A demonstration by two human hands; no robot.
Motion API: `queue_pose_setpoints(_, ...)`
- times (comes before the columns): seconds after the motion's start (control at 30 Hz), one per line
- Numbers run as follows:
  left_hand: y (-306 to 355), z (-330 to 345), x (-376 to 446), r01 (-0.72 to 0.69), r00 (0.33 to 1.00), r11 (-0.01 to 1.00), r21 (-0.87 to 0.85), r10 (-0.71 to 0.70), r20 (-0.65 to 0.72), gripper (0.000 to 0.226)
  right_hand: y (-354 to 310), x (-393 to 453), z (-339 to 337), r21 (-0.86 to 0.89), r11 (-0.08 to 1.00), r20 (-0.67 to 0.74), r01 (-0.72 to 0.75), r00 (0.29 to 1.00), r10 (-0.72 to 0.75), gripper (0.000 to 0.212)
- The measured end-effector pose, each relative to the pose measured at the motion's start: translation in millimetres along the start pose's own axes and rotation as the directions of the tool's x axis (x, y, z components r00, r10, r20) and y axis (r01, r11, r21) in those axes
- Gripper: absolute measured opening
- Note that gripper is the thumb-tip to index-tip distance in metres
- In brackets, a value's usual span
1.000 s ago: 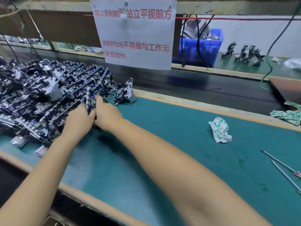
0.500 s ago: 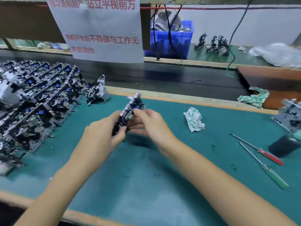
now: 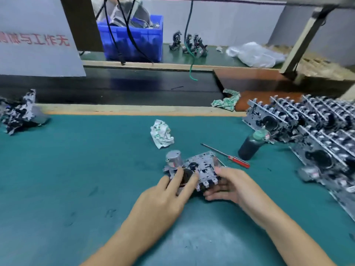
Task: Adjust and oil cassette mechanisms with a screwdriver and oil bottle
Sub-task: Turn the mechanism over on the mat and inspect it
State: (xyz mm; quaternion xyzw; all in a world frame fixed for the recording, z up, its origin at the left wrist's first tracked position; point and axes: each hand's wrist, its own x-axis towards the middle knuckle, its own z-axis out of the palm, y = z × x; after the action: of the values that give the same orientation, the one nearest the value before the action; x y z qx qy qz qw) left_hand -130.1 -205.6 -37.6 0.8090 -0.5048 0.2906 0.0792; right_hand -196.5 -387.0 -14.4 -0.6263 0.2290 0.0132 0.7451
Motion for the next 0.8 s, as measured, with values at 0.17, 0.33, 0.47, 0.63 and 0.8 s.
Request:
queue_pose_setpoints(0.17, -12.3, 10.8, 2.7, 0.059, 0.993, 0.960, -0.275, -0.028, 0.114, 0.076, 7.2, -14.0, -14.5, -0.086, 0.995, -0.062, -0.056, 0.997, 0.051, 0.026)
queue_pose_setpoints(0.33, -26.3, 17.8, 8.9, 0.419, 0.883, 0.603, -0.679, -0.094, 0.460, 0.108, -10.4, -15.0, -16.6, -0.905, 0.421, -0.267, -0.064, 0.855, -0.444, 0.053)
queue_pose_setpoints(0.47, -35.6, 24.2, 15.3, 0.418, 0.865, 0.613, -0.670, -0.046, 0.499, 0.107, -32.8, 9.1, -21.6, -0.871, 0.466, -0.210, 0.156, 0.739, -0.640, 0.050)
queue_pose_setpoints(0.63, -40.1, 27.0, 18.2, 0.417, 0.866, 0.592, -0.689, -0.030, 0.499, 0.105, -8.0, 24.7, -24.3, -0.831, 0.470, -0.137, 0.297, 0.709, -0.692, 0.031)
queue_pose_setpoints(0.8, -43.3, 26.2, 21.1, 0.422, 0.864, 0.571, -0.704, -0.019, 0.503, 0.106, -1.4, 30.1, -31.3, -0.734, 0.561, -0.185, 0.383, 0.682, -0.708, 0.033)
